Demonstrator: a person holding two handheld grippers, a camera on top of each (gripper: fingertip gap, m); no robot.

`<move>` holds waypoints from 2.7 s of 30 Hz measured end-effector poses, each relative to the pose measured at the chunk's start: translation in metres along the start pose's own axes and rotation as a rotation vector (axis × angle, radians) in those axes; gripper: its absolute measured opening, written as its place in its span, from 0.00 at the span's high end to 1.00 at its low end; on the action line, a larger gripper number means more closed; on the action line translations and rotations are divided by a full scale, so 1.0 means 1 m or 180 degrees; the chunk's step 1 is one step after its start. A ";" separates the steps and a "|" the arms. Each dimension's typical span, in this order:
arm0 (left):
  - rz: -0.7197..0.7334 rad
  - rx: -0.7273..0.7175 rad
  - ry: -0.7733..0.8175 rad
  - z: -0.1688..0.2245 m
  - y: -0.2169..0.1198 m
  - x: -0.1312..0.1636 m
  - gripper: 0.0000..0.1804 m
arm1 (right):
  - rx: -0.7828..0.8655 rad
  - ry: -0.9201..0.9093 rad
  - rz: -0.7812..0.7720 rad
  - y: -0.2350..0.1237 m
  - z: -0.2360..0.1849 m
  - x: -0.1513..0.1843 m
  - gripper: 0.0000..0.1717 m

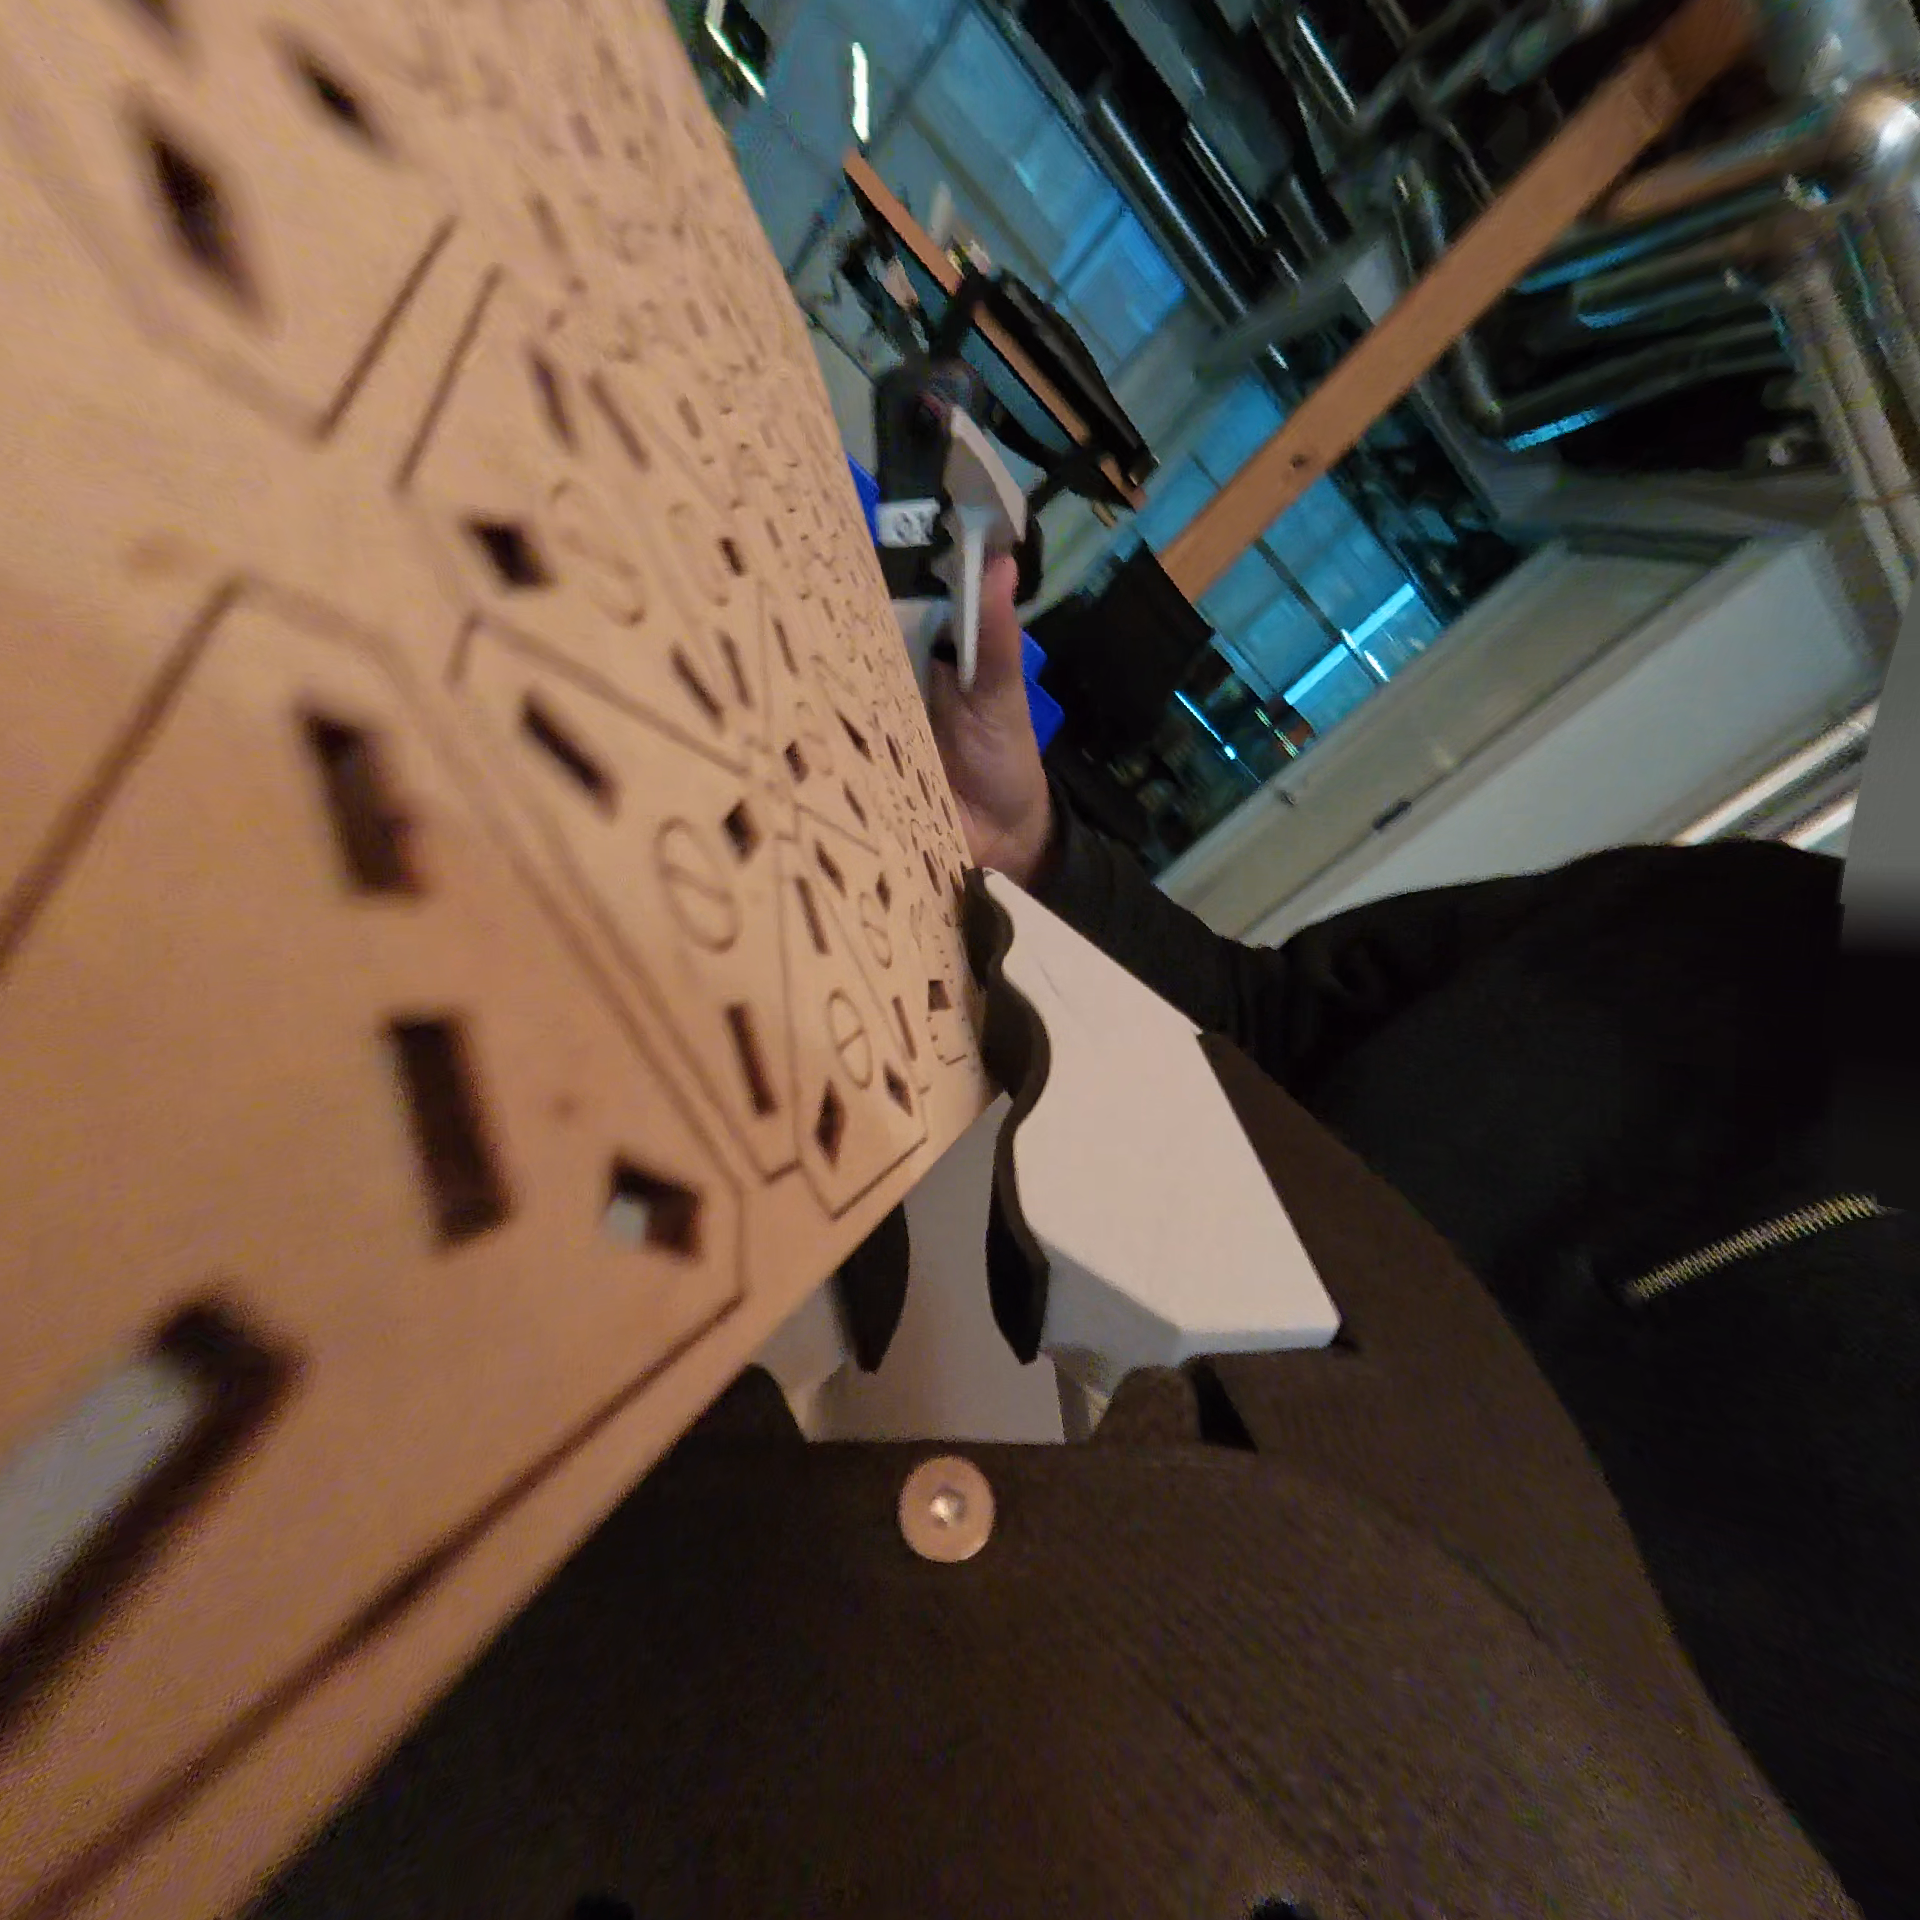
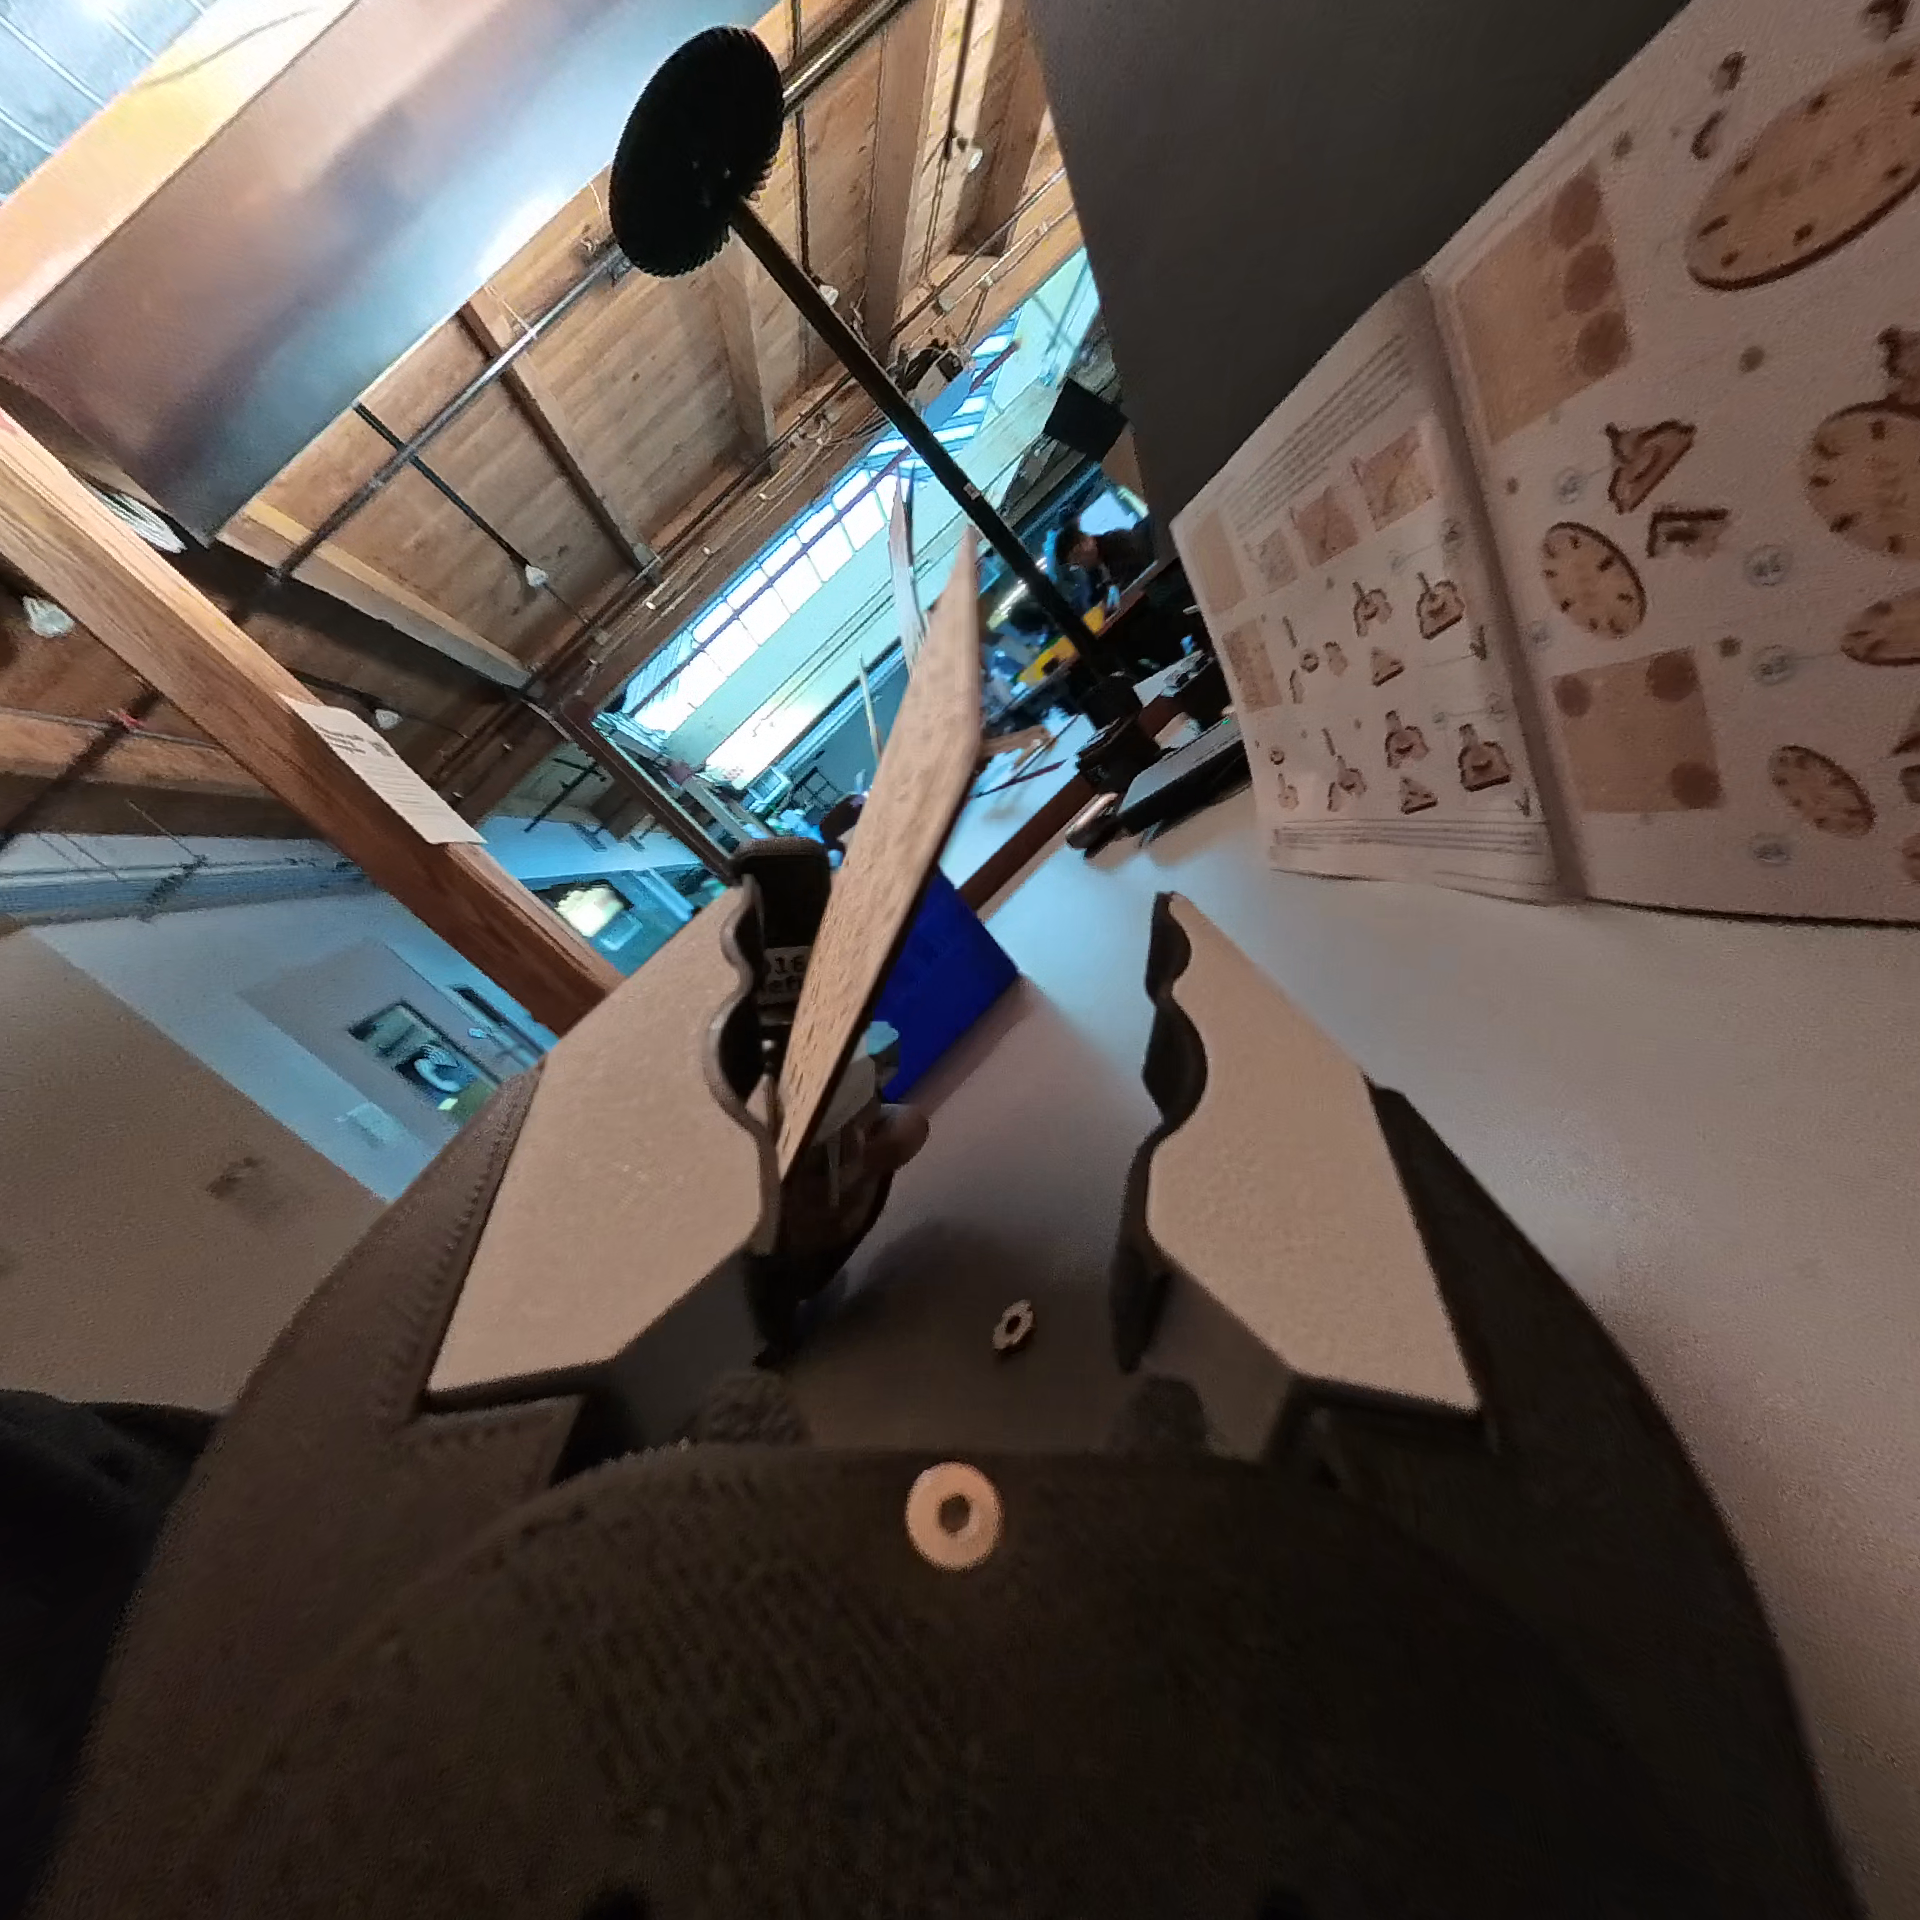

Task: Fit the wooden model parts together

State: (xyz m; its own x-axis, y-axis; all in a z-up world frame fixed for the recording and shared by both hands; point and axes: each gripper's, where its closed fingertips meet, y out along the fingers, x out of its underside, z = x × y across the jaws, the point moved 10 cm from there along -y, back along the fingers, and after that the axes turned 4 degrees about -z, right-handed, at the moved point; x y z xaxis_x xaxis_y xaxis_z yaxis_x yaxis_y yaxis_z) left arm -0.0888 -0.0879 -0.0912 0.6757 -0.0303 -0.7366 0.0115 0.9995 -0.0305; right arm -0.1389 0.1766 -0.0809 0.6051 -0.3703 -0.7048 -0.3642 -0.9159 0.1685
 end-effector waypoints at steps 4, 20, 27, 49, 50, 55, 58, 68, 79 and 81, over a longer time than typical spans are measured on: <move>-0.0434 0.0141 0.0013 0.003 -0.002 0.007 0.97 | -0.0527 0.0587 -0.0163 0.002 0.007 0.002 0.63; 0.1000 -0.1142 -0.0731 -0.015 -0.123 -0.012 0.87 | -0.0540 0.1394 -0.0949 0.059 -0.013 0.066 0.97; 0.0744 -0.2040 -0.0393 0.006 -0.132 -0.019 0.76 | -0.0191 0.1555 -0.0907 0.062 -0.011 0.073 0.99; 0.0867 -0.3030 0.0517 0.055 -0.123 -0.044 0.71 | 0.0586 0.0647 -0.1210 0.112 -0.048 0.114 0.95; 0.0852 -0.3020 0.0531 0.055 -0.121 -0.044 0.71 | 0.0577 0.0653 -0.1215 0.111 -0.047 0.113 0.95; 0.0814 -0.3082 0.0547 0.051 -0.120 -0.043 0.70 | 0.0404 0.0840 -0.1178 0.104 -0.042 0.112 0.96; 0.0647 -0.3397 0.0512 0.036 -0.123 -0.037 0.67 | 0.0196 0.0842 -0.1090 0.100 -0.044 0.106 0.96; 0.0750 -0.3563 0.0557 0.024 -0.123 -0.035 0.54 | -0.0142 0.0651 -0.1000 0.094 -0.049 0.099 0.98; 0.1157 -0.3230 0.0609 0.030 -0.134 -0.037 0.55 | -0.0139 0.0361 -0.0975 0.084 -0.043 0.086 1.00; 0.1214 -0.3232 0.0641 0.031 -0.135 -0.037 0.53 | -0.0127 0.0391 -0.0814 0.076 -0.036 0.076 1.00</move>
State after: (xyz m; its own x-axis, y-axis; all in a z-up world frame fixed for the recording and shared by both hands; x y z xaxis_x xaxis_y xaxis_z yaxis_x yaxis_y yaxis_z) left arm -0.0929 -0.2211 -0.0388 0.3725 0.1845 -0.9095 -0.8455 0.4715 -0.2507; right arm -0.0951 0.0735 -0.0964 0.7559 -0.1402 -0.6395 -0.1620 -0.9865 0.0248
